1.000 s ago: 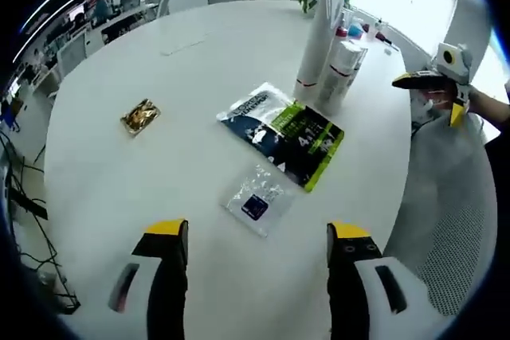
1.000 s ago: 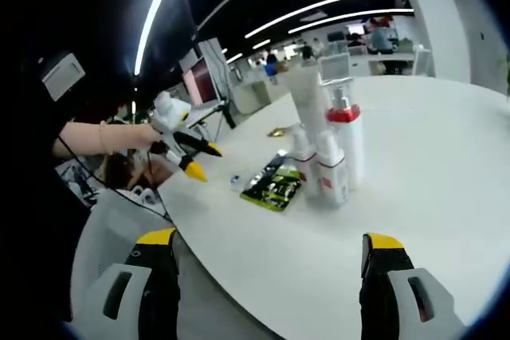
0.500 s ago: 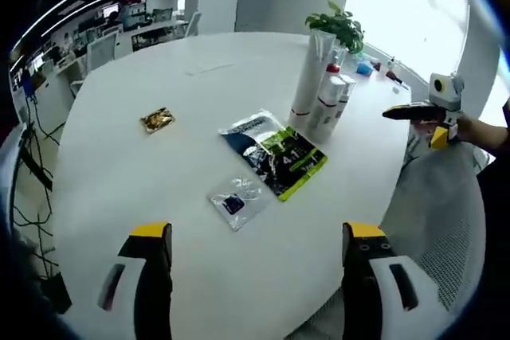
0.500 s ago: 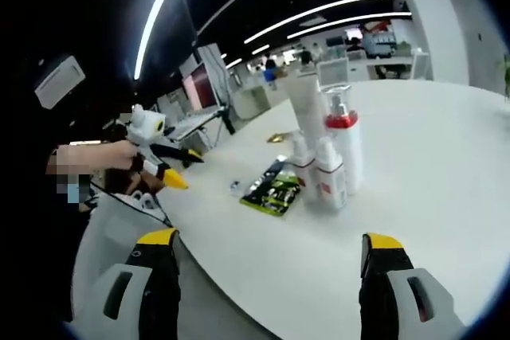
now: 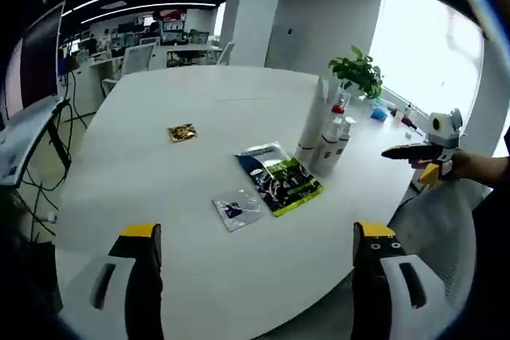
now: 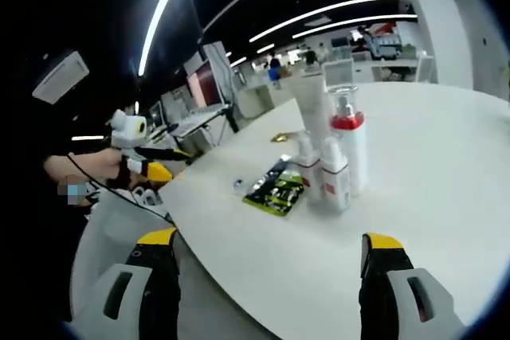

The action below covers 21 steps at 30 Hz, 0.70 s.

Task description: Arrange the skincare products in the storage area until every visible bottle or jar stands upright without overlapping.

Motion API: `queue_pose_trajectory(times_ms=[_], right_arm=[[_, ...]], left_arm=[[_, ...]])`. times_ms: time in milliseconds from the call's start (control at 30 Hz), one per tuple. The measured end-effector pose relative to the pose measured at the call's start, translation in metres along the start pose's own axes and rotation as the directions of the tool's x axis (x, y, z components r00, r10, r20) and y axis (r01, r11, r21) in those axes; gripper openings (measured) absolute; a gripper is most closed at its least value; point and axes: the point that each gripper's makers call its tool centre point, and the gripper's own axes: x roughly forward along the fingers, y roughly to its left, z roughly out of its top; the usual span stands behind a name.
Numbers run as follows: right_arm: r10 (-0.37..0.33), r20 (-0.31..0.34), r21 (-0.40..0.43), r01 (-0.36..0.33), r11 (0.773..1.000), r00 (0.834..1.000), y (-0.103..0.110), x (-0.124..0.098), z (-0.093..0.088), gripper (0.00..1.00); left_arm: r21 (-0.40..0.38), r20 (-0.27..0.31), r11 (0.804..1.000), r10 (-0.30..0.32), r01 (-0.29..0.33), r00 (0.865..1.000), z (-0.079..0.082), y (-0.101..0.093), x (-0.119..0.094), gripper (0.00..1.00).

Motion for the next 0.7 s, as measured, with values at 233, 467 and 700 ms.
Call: queue_pose_trajectory(times_ms=[233,467,700], right_arm=[[-0.013,0.019,0.012,0.012,1.000,1.000,-0.002,-0.003,0.004,0.98],[-0.018,0.022,0.016,0.017,1.000,1.000,-0.004,-0.003,0.004,0.98],[-0.027,0.043,0.036,0.025,0.999,0.999,-0.007,-0.004,0.007,0.98]], left_arm=[[0.003,0.049,0.999,0.038,-0.038,0.998,0.001,-0.009,-0.008,0.98],[-0.046,0.033,0.998,0.051,-0.049,0.998,-0.016,-0.009,-0.006,0.99],[-0.045,0.025,0.998,0.051,-0.050,0.998,-0.016,-0.010,-0.010,0.99]])
